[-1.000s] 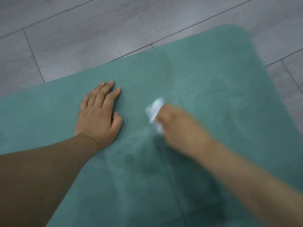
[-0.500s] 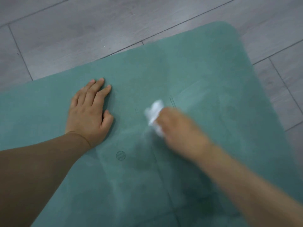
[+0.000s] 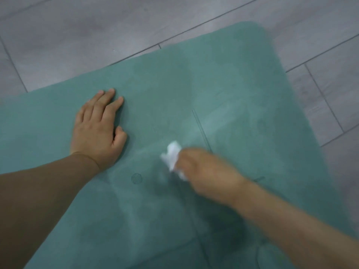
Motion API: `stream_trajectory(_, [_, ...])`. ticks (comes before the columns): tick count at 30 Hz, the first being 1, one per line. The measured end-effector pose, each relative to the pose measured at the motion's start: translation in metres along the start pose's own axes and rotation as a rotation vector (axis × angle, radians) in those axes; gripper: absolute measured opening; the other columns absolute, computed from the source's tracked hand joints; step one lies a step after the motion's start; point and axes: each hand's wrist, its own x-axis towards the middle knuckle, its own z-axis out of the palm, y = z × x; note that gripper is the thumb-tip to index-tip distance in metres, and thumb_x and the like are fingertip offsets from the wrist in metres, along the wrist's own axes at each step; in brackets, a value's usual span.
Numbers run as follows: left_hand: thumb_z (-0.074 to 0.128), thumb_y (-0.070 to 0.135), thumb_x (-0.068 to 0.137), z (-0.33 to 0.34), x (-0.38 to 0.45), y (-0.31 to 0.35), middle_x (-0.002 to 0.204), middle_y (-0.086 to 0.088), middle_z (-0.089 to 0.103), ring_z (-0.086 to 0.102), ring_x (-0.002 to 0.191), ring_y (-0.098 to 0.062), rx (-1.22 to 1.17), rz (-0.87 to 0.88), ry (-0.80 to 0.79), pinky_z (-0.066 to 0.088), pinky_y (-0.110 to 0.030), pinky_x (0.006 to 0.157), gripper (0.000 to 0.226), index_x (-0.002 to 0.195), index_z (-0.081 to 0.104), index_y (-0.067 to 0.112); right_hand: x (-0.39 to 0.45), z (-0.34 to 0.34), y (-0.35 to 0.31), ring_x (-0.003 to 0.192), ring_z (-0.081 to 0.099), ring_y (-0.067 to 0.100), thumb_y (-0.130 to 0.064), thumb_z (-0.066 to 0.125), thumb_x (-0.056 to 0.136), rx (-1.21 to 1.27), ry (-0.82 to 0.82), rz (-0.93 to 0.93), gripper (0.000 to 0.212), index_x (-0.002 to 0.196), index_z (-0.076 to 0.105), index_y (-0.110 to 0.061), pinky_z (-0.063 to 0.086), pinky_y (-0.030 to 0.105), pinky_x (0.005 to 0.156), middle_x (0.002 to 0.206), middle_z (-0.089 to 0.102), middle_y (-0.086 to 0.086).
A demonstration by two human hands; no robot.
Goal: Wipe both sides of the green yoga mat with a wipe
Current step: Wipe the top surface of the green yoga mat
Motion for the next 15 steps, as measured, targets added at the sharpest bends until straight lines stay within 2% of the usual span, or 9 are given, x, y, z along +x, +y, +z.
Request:
stream_trajectory(2, [0.039,0.030,0.080,0.000,0.000,0.000,0.155,-0.011,0.037,0.028,0.145,-0.029,0.001,0.004,0.001,0.019,-0.043,0.117,0.067,0.144,0.044,0.010,0.002,-0.031,0.068,0.073,0.057,0.021,-0.025,0.048,0.091,-0.197,0.157,0.276,0.012,0.084,0.055,-0.018,0.045,0.028,0.059,0.076,0.053,-0.004])
stream_trajectory(4, [0.040,0.030,0.080,0.000,-0.001,0.000,0.155,-0.011,0.037,0.028,0.145,-0.029,0.000,0.004,-0.001,0.020,-0.044,0.117,0.066,0.143,0.044,0.010,-0.008,-0.071,0.123,0.081,0.058,0.032,-0.020,0.044,0.087,-0.323,0.452,0.669,0.020,0.087,0.062,-0.009,0.044,0.032,0.068,0.086,0.060,0.011])
stream_trajectory(6, [0.039,0.030,0.080,0.001,-0.001,-0.001,0.155,-0.011,0.037,0.028,0.145,-0.029,0.004,0.003,0.002,0.021,-0.046,0.116,0.066,0.144,0.044,0.011,-0.012,-0.077,0.128,0.092,0.058,0.033,-0.022,0.043,0.085,-0.250,0.728,0.860,0.027,0.091,0.063,-0.005,0.042,0.031,0.077,0.097,0.062,0.015])
stream_trajectory(7, [0.039,0.030,0.081,0.001,-0.002,-0.001,0.155,-0.011,0.036,0.028,0.145,-0.029,0.005,0.004,-0.002,0.022,-0.047,0.116,0.066,0.144,0.044,0.011,-0.009,-0.068,0.110,0.092,0.058,0.031,-0.020,0.046,0.087,-0.221,0.767,0.820,0.023,0.090,0.063,-0.005,0.042,0.031,0.079,0.098,0.063,0.013])
stream_trajectory(8, [0.038,0.030,0.081,0.001,-0.002,0.000,0.155,-0.010,0.036,0.028,0.145,-0.029,0.003,0.002,-0.008,0.022,-0.047,0.117,0.067,0.144,0.044,0.011,-0.004,-0.045,0.080,0.089,0.057,0.027,-0.016,0.049,0.089,-0.168,0.748,0.689,0.017,0.089,0.062,-0.006,0.042,0.031,0.079,0.096,0.063,0.012])
stream_trajectory(10, [0.038,0.031,0.080,0.001,-0.001,-0.001,0.155,-0.010,0.036,0.028,0.145,-0.029,0.005,0.001,-0.005,0.021,-0.047,0.117,0.067,0.144,0.044,0.012,-0.001,-0.004,0.002,0.083,0.052,0.018,-0.011,0.048,0.092,-0.031,0.482,0.351,0.014,0.094,0.061,-0.008,0.045,0.030,0.076,0.093,0.061,0.008])
stream_trajectory(12, [0.038,0.031,0.080,0.000,-0.002,-0.001,0.155,-0.010,0.036,0.028,0.144,-0.029,0.006,0.002,-0.005,0.021,-0.047,0.117,0.067,0.144,0.044,0.013,-0.020,0.031,-0.062,0.082,0.054,0.018,-0.010,0.044,0.091,0.021,0.217,0.002,0.022,0.103,0.061,-0.008,0.049,0.030,0.070,0.096,0.061,0.006])
stream_trajectory(14, [0.038,0.031,0.080,0.000,-0.002,-0.001,0.155,-0.011,0.036,0.028,0.145,-0.030,-0.007,0.002,-0.008,0.022,-0.048,0.116,0.067,0.144,0.044,0.014,-0.035,0.029,-0.050,0.080,0.058,0.026,-0.010,0.049,0.085,0.032,0.059,-0.147,0.022,0.104,0.061,-0.008,0.051,0.031,0.064,0.096,0.061,0.008])
stream_trajectory(15, [0.038,0.032,0.080,0.000,-0.002,-0.001,0.155,-0.011,0.036,0.028,0.145,-0.030,-0.012,0.003,-0.008,0.022,-0.048,0.116,0.067,0.144,0.045,0.015,-0.036,0.017,-0.027,0.083,0.060,0.030,-0.010,0.049,0.085,0.019,0.099,-0.101,0.026,0.108,0.062,-0.008,0.052,0.035,0.068,0.099,0.063,0.011])
